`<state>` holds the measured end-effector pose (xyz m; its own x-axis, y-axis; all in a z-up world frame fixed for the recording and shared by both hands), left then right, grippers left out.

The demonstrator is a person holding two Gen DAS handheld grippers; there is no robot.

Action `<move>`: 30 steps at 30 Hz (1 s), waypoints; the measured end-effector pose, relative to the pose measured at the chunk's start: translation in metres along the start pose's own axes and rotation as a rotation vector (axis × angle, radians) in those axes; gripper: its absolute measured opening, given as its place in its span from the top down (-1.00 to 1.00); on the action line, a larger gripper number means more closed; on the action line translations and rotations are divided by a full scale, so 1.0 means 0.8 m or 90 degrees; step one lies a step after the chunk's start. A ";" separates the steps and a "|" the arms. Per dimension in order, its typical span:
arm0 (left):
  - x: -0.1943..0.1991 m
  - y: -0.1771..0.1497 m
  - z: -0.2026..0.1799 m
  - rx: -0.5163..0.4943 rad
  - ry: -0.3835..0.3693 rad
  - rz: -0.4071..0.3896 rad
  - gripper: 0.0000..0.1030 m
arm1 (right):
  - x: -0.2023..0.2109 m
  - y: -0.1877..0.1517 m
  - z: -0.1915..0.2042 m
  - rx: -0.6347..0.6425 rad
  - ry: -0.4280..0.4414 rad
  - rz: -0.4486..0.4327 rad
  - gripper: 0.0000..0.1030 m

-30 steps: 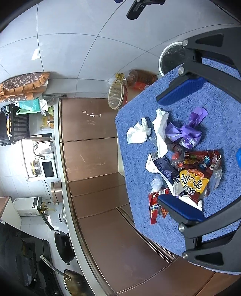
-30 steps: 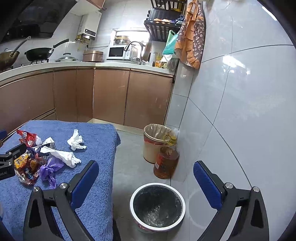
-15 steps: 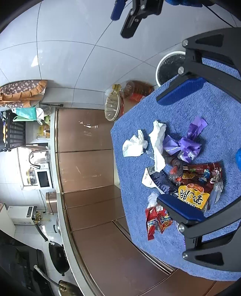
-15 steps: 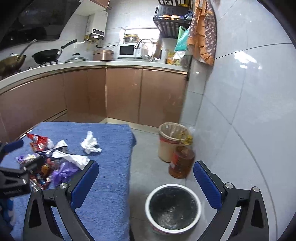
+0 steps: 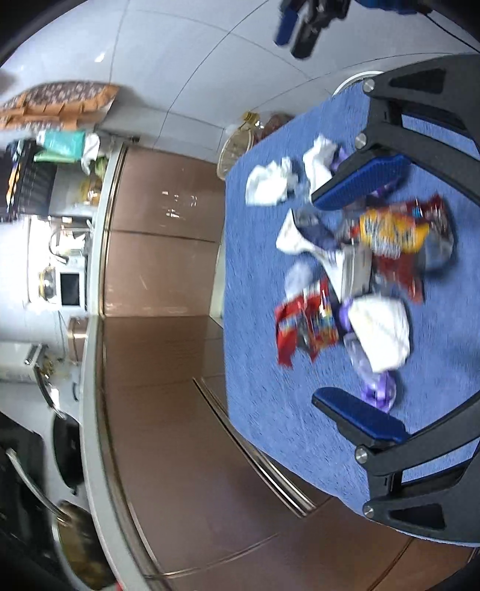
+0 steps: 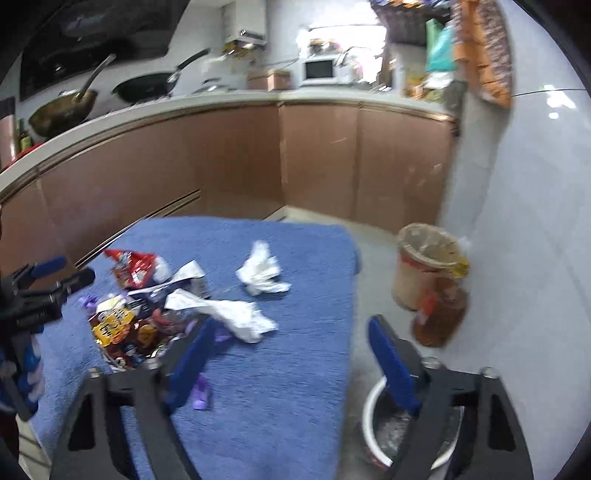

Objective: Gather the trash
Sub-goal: 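Move both grippers toward the pile of trash on the blue towel, then grasp a white tissue with the right gripper while the left gripper grasps white paper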

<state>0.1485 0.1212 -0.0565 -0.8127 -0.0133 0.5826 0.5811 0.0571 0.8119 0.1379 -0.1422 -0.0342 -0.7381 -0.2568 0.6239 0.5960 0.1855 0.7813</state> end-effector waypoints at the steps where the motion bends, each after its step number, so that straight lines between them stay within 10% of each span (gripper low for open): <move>1: -0.003 -0.002 0.010 0.008 -0.004 0.006 -0.88 | -0.015 0.002 0.007 0.006 0.016 0.007 -0.28; 11: -0.010 -0.042 0.054 0.003 -0.077 0.060 -0.49 | -0.118 0.002 0.063 0.049 0.158 0.089 -0.07; 23: -0.076 -0.052 0.046 -0.052 -0.152 0.139 -0.25 | -0.173 -0.003 0.068 0.061 0.179 0.132 0.12; 30: -0.102 -0.072 0.046 -0.035 -0.185 0.193 0.28 | -0.188 -0.006 0.071 0.065 0.186 0.145 0.31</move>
<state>0.1799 0.1558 -0.1519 -0.5786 0.2786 0.7666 0.7908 -0.0383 0.6108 0.2281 -0.0506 -0.1314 -0.4605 -0.4550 0.7621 0.6885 0.3587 0.6303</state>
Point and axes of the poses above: each gripper's, at about its wrist camera, not at the fingertips, and x roughly against the way its jaws point, z to its left, y to its top, the point moved 3 cm from there along -x, roughly the way its jaws point
